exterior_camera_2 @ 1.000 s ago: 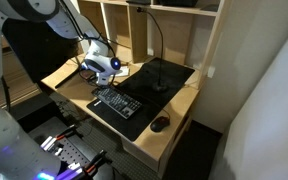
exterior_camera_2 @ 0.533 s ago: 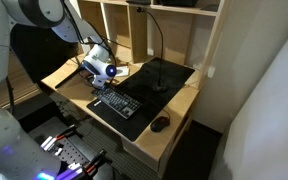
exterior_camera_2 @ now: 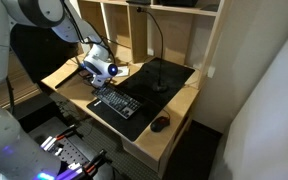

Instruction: Put the pink can upright on the paper

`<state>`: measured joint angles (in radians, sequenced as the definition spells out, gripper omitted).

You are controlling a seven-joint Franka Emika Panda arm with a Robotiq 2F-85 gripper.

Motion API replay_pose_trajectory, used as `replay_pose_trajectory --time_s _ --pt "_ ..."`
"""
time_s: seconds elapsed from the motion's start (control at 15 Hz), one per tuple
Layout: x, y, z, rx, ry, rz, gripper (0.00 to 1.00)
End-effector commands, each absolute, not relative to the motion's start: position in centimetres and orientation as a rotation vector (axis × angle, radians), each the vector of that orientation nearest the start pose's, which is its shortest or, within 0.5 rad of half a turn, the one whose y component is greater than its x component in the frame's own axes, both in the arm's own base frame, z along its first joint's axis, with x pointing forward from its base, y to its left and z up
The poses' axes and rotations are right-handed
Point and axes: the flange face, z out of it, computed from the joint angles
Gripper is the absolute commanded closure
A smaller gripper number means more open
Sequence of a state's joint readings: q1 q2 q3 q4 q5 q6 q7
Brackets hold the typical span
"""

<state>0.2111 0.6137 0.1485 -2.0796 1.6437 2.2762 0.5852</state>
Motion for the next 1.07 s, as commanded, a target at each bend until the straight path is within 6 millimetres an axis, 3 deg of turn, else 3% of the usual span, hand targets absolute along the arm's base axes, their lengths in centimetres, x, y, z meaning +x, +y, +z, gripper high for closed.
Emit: replay_pose_trajectory --time_s 0.0,0.4,0.47,0.67,1.0 --pt "51.2 21.8 11.5 -1.469 1.676 0.962 0.00" --pt "50.9 21.7 11.7 -1.470 1.687 0.938 0.00" --pt "50.2 21.5 11.8 -1.460 1.800 0.978 0.00" --pt "50.1 21.2 11.6 -1.544 1.821 1.046 0.00" --pt "51.4 21.0 11.6 -1.551 1.782 0.883 0.00"
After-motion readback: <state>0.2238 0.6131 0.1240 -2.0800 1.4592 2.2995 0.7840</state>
